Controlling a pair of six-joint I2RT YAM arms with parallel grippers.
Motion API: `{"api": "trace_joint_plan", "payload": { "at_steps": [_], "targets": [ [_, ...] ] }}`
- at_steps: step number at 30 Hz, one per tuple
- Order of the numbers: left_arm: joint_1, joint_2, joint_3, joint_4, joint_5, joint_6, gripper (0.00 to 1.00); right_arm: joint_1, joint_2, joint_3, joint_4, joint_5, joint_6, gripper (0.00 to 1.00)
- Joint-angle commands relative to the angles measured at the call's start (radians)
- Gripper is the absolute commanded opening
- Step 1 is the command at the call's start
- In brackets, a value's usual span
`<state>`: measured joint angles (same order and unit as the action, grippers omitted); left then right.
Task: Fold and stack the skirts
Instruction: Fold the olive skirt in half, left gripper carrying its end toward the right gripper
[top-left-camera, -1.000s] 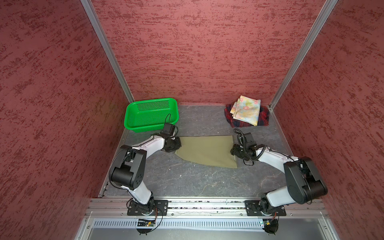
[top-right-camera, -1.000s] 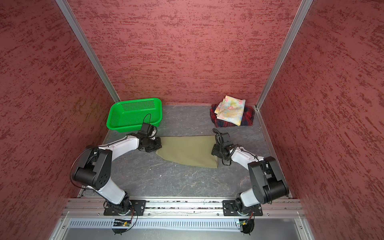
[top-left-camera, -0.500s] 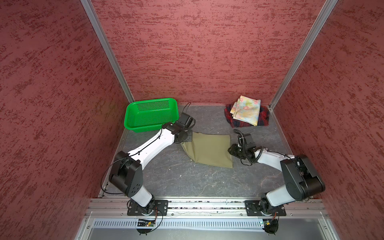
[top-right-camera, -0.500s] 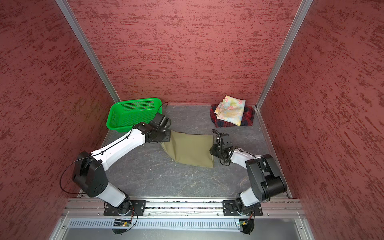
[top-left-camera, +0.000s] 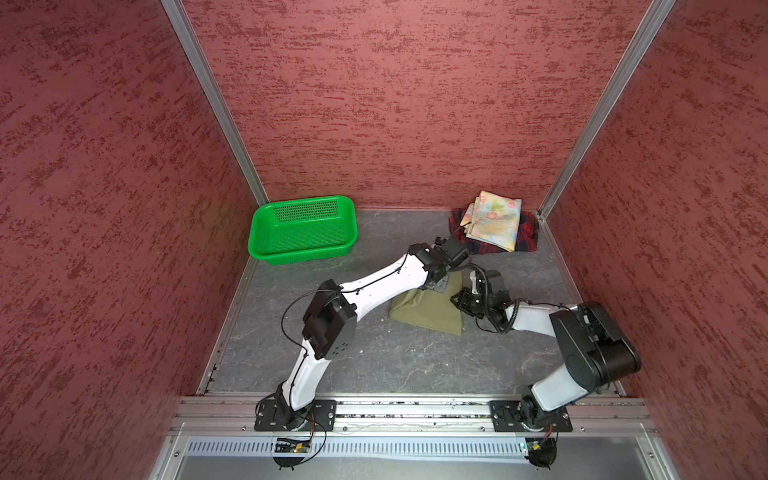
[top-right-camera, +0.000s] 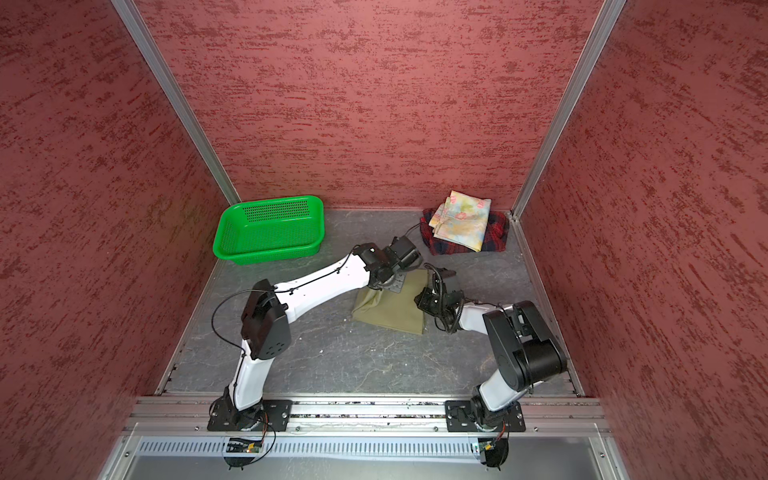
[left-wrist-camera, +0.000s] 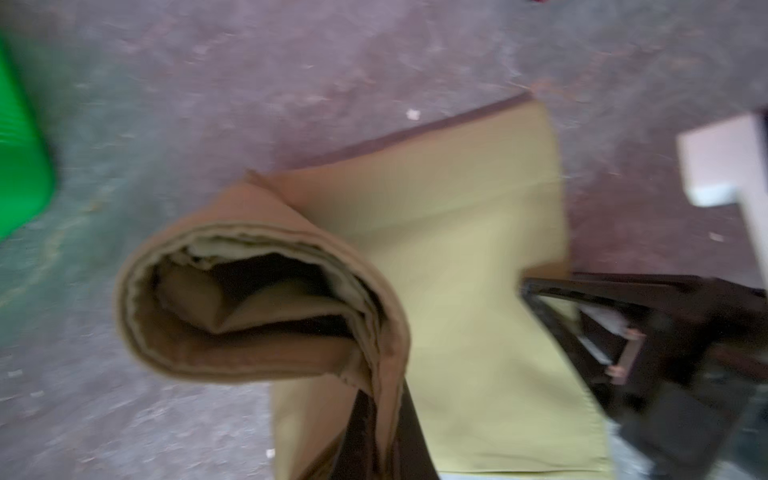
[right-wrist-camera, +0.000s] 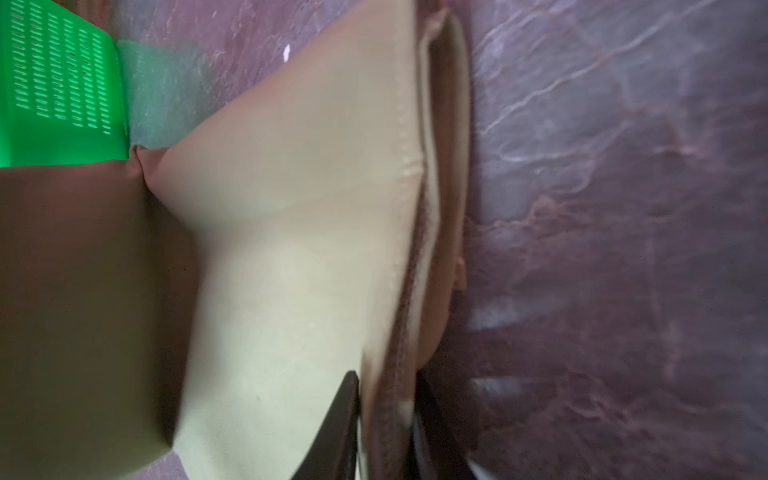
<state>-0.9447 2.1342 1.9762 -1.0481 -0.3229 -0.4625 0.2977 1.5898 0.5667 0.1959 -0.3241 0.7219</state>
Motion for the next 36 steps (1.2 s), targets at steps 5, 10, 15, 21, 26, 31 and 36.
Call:
{"api": "trace_joint_plan", "payload": {
  "at_steps": [5, 10, 15, 21, 26, 31, 36],
  "targets": [
    [-0.014, 0.076, 0.030, 0.044, 0.150, -0.105, 0.00, -0.001, 0.021, -0.105, 0.029, -0.025, 0.082, 0.23],
    [-0.025, 0.082, 0.001, 0.118, 0.222, -0.141, 0.00, -0.017, 0.019, -0.147, 0.082, -0.043, 0.123, 0.25],
    [-0.032, 0.095, -0.022, 0.170, 0.270, -0.165, 0.00, -0.032, 0.015, -0.158, 0.085, -0.039, 0.135, 0.26],
    [-0.029, 0.104, -0.058, 0.228, 0.307, -0.198, 0.00, -0.059, 0.012, -0.163, 0.079, -0.026, 0.141, 0.26],
    [-0.020, 0.107, -0.079, 0.292, 0.353, -0.224, 0.05, -0.076, 0.012, -0.166, 0.090, -0.029, 0.155, 0.26],
    [-0.008, 0.085, -0.092, 0.353, 0.409, -0.219, 0.62, -0.083, -0.020, -0.162, 0.066, -0.023, 0.159, 0.28],
    [0.059, -0.080, -0.216, 0.546, 0.531, -0.199, 1.00, -0.107, -0.059, -0.149, 0.010, -0.008, 0.140, 0.34]
  ]
}}
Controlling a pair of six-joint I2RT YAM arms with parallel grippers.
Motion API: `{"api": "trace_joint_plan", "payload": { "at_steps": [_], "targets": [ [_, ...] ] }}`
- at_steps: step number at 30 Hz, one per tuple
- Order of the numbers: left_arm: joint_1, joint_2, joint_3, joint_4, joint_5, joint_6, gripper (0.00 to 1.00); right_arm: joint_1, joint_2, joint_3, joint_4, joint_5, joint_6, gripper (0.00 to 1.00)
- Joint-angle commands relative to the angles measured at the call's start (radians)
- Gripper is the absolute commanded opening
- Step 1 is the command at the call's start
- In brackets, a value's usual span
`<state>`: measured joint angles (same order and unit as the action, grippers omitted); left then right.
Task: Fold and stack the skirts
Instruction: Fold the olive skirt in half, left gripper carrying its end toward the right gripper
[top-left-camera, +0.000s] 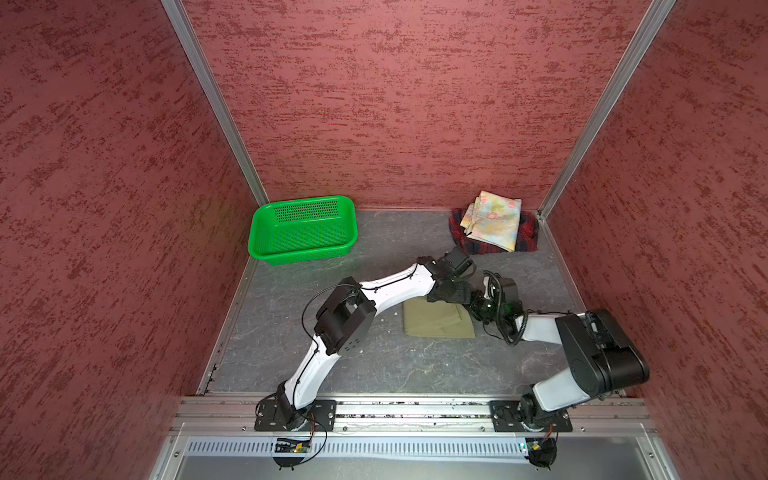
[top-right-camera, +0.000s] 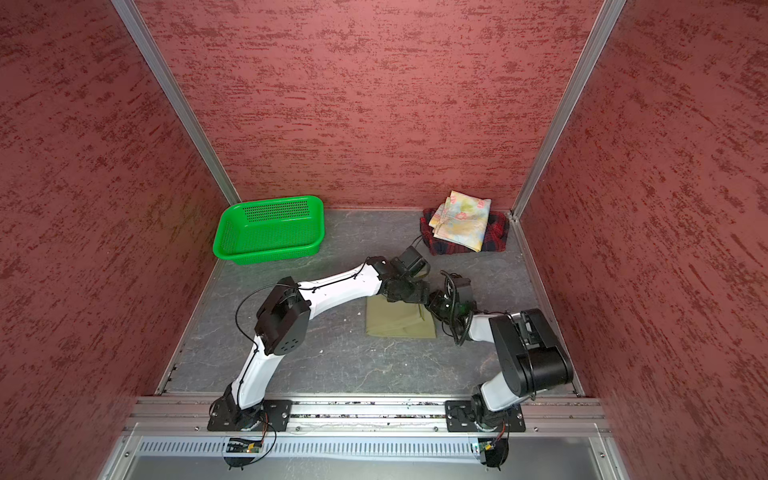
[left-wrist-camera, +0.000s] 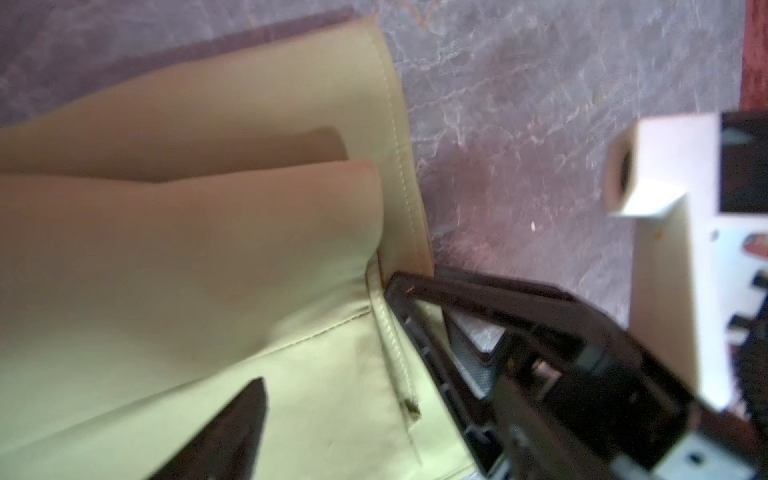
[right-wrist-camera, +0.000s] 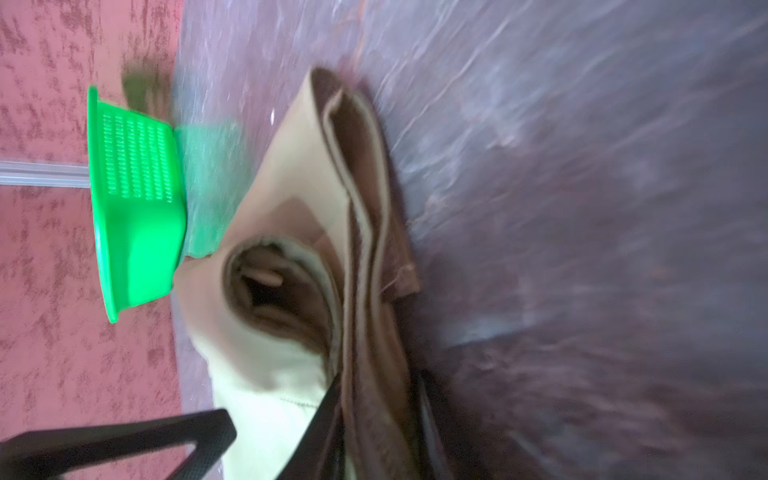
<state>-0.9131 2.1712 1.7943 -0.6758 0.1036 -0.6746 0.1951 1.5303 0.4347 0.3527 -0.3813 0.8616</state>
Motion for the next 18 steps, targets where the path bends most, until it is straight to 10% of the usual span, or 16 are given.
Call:
{"api": "trace_joint_plan", "payload": {
  "at_steps": [1, 10, 18],
  "targets": [
    [0.051, -0.165, -0.066, 0.206, 0.130, 0.015, 1.00, -0.012, -0.007, -0.012, -0.158, 0.051, -0.005, 0.38],
    [0.268, -0.517, -0.458, 0.277, 0.135, 0.063, 1.00, -0.097, -0.072, 0.055, -0.325, 0.118, -0.104, 0.69],
    [0.252, -0.522, -0.601, 0.259, 0.067, 0.080, 0.99, -0.126, -0.180, 0.121, -0.442, 0.163, -0.229, 0.70]
  ]
}}
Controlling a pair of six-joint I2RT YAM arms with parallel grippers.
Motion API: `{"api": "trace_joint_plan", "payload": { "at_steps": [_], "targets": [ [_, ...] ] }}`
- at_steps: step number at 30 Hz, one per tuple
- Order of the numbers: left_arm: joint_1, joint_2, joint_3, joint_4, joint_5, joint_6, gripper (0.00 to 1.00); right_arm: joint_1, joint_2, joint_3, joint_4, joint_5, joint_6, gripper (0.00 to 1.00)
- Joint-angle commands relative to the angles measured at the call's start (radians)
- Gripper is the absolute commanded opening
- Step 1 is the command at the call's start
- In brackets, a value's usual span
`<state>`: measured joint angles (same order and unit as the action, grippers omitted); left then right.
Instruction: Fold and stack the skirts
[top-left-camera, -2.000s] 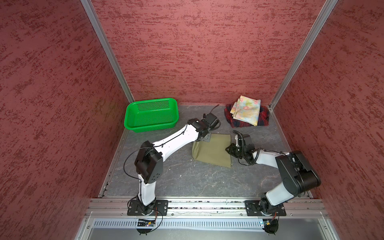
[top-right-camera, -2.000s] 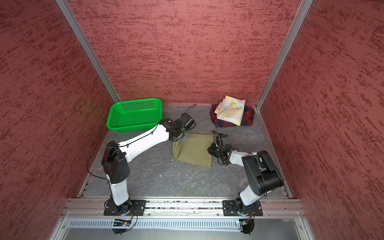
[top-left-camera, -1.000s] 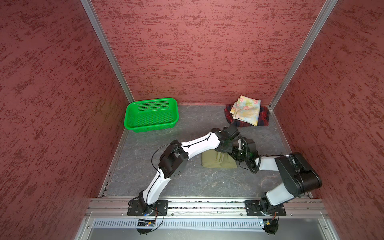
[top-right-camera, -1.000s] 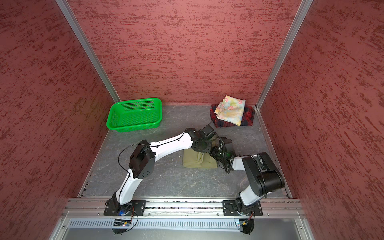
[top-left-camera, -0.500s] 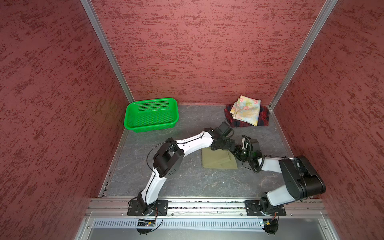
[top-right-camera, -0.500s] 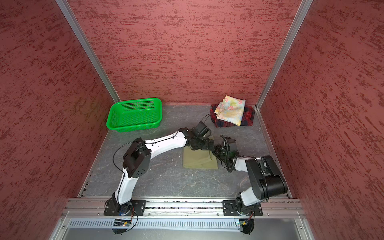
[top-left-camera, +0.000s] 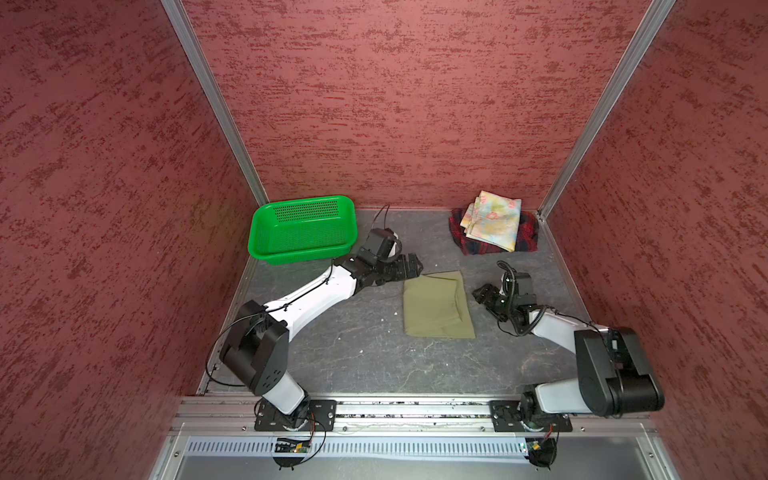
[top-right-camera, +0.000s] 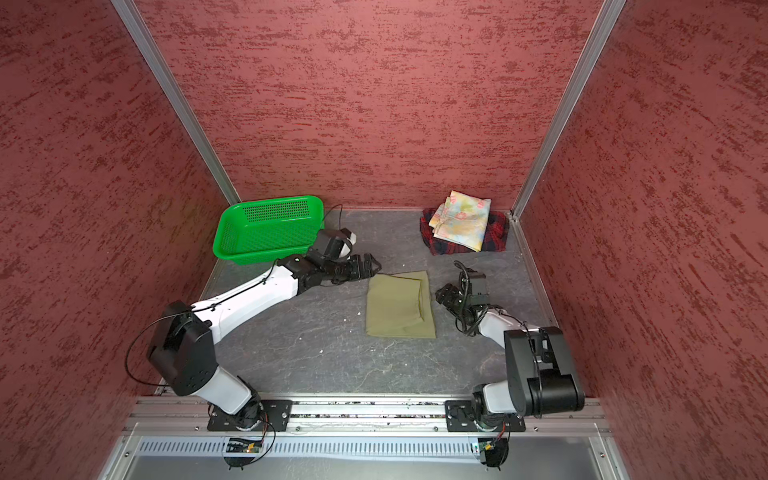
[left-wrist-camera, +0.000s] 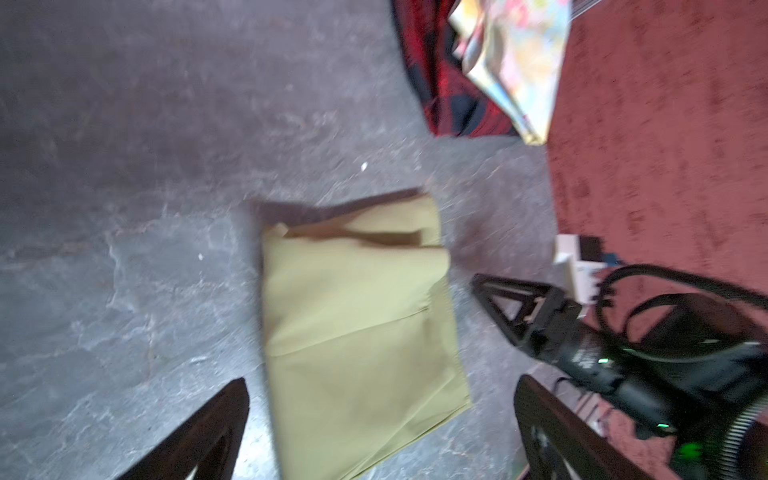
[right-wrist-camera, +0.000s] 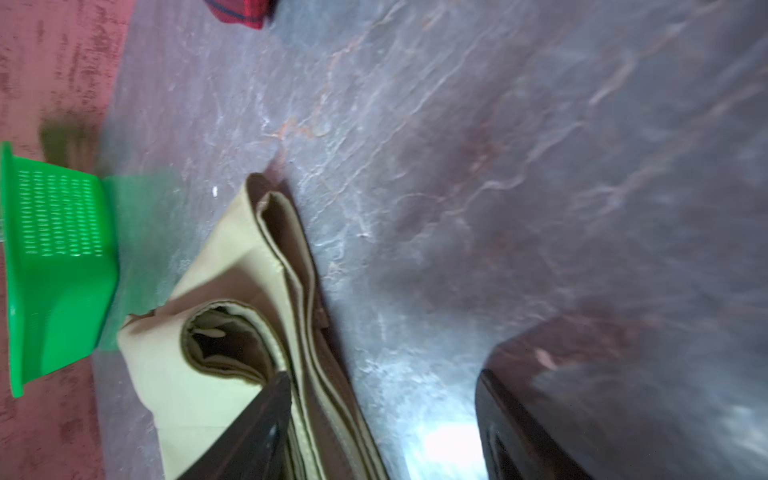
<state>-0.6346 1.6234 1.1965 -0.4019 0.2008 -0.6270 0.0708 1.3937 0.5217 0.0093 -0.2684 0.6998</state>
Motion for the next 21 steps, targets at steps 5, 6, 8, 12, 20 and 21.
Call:
{"api": "trace_joint_plan", "payload": {
  "at_steps": [5, 6, 8, 12, 20, 21],
  "targets": [
    [-0.066, 0.127, 0.042, -0.081, -0.092, 0.059, 0.98, 0.032, -0.134, 0.072, -0.169, 0.049, -0.128, 0.65],
    [-0.069, 0.146, 0.051, -0.087, -0.102, 0.059, 0.97, 0.047, -0.150, 0.080, -0.183, 0.056, -0.131, 0.65],
    [-0.083, 0.177, 0.067, -0.090, -0.119, 0.062, 0.96, 0.063, -0.165, 0.085, -0.196, 0.049, -0.132, 0.64],
    [-0.121, 0.217, 0.117, -0.104, -0.160, 0.085, 0.93, 0.073, -0.134, 0.088, -0.210, 0.019, -0.139, 0.62],
    [-0.290, 0.249, 0.221, -0.132, -0.334, 0.261, 0.87, 0.072, -0.033, 0.047, -0.118, -0.065, -0.111, 0.56],
    [-0.314, 0.254, 0.227, -0.132, -0.347, 0.289, 0.86, 0.070, -0.024, 0.043, -0.105, -0.080, -0.102, 0.55]
  ]
}}
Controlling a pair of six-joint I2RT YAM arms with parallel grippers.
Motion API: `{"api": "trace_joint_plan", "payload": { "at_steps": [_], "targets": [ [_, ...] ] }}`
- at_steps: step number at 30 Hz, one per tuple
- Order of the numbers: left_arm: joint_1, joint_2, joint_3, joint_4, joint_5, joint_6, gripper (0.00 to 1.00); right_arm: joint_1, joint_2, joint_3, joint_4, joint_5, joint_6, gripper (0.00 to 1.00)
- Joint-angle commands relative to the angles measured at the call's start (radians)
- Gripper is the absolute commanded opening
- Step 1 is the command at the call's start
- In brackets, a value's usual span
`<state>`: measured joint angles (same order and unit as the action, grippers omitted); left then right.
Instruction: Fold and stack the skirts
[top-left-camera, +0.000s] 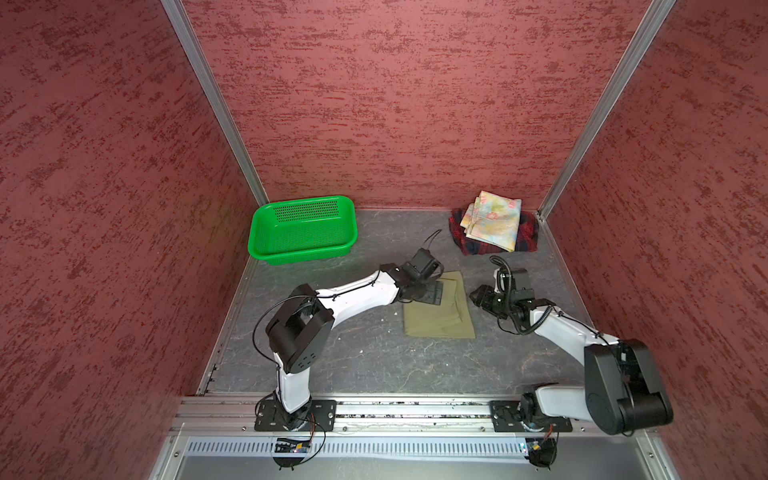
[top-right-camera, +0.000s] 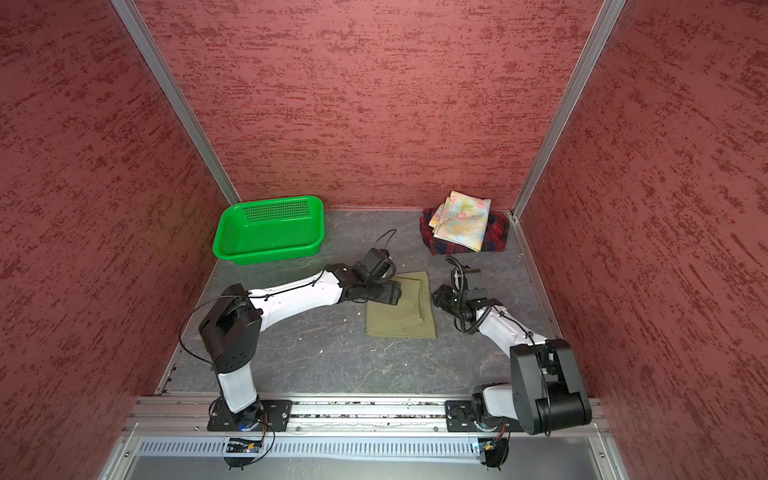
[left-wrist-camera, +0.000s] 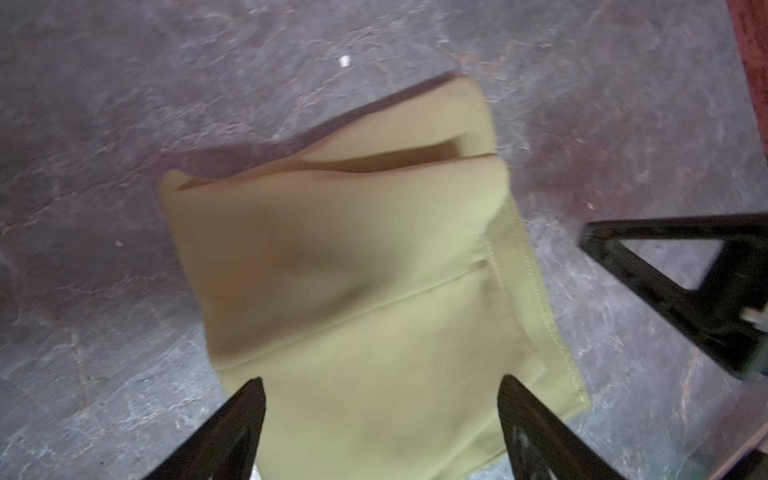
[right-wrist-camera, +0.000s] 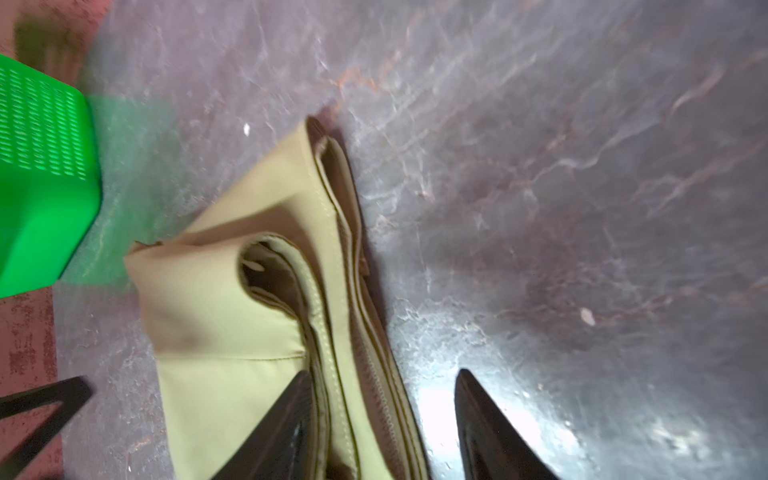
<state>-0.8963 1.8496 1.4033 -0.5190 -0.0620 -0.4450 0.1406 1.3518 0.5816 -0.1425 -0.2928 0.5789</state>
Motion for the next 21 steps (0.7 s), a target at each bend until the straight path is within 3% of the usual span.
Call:
{"api": "trace_joint_plan", "payload": {
  "at_steps": [1, 8, 21],
  "targets": [
    [-0.072, 0.032, 0.023, -0.011, -0.092, 0.132, 0.85, 0.000, 0.027, -0.019, 0.056, -0.067, 0.026, 0.55],
    [-0.179, 0.031, -0.043, 0.070, -0.111, 0.321, 0.79, -0.015, 0.051, -0.066, 0.125, -0.145, 0.075, 0.55],
    [-0.203, 0.129, -0.051, 0.207, -0.160, 0.459, 0.70, -0.052, 0.059, -0.186, 0.258, -0.256, 0.161, 0.55]
  ]
}}
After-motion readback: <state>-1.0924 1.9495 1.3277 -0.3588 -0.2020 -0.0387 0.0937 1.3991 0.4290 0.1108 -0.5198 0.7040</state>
